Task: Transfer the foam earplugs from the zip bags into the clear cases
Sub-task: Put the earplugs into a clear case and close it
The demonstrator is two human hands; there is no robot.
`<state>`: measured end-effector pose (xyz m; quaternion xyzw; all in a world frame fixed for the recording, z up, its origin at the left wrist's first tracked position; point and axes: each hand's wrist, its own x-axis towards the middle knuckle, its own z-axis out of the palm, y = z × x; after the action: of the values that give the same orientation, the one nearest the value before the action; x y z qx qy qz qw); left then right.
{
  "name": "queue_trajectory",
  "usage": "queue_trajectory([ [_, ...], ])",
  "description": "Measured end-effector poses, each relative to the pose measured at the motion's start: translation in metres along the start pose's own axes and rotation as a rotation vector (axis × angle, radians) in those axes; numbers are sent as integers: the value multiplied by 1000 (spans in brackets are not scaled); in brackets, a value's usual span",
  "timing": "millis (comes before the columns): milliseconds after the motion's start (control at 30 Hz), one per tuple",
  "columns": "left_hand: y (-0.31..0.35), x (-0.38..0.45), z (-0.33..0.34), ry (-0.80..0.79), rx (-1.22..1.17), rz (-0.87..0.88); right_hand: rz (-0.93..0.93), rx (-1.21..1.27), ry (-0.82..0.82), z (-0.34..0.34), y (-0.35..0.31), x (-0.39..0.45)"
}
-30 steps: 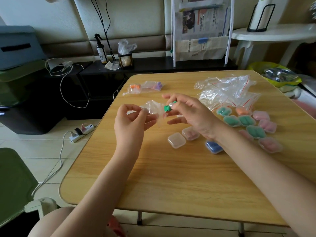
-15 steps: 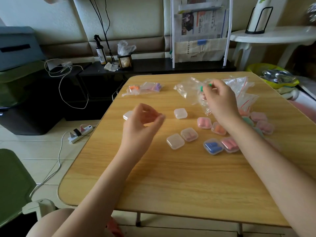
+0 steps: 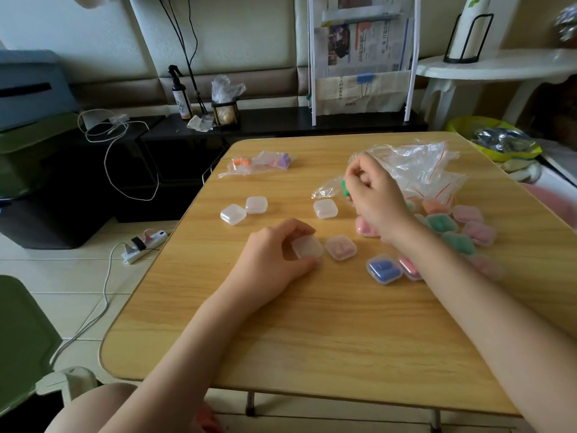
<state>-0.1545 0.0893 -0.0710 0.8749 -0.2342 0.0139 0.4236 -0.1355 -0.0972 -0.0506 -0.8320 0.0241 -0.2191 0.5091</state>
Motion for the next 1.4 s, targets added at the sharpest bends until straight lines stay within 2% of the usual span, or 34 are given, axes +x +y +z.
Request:
queue_trajectory([
  [167,3,1,-2,166,-152,-23,117,171,-144,3,-9,-5],
  [333,6,-1,-3,203,-175,-14,88,100,-281,12,-13,-11],
  [567,8,-1,-4,220,-183,7,57,31,-266,16,-16,-14],
  [633,9,0,-6,200,-295,-38,78,70,-252,14,-18,-15],
  [833,12,4,-13,86,-977,-324,122,36,-304,14,-22,-18],
  [900,12,6,-15,63,-1131,-387,120,28,-320,16,-24,-20],
  [1100,10,8,-20,-10,-1357,-493,-31,-21,-256,19,-21,-20],
  [1233,4,9,-22,-105,-1424,-539,-51,122,-467,17,-25,-28],
  [1300,1,10,-22,-111,-1404,-553,-113,52,-526,19,-30,-33],
  [1400,1,11,-20,-105,-1301,-552,-238,-79,-392,25,-30,-36],
])
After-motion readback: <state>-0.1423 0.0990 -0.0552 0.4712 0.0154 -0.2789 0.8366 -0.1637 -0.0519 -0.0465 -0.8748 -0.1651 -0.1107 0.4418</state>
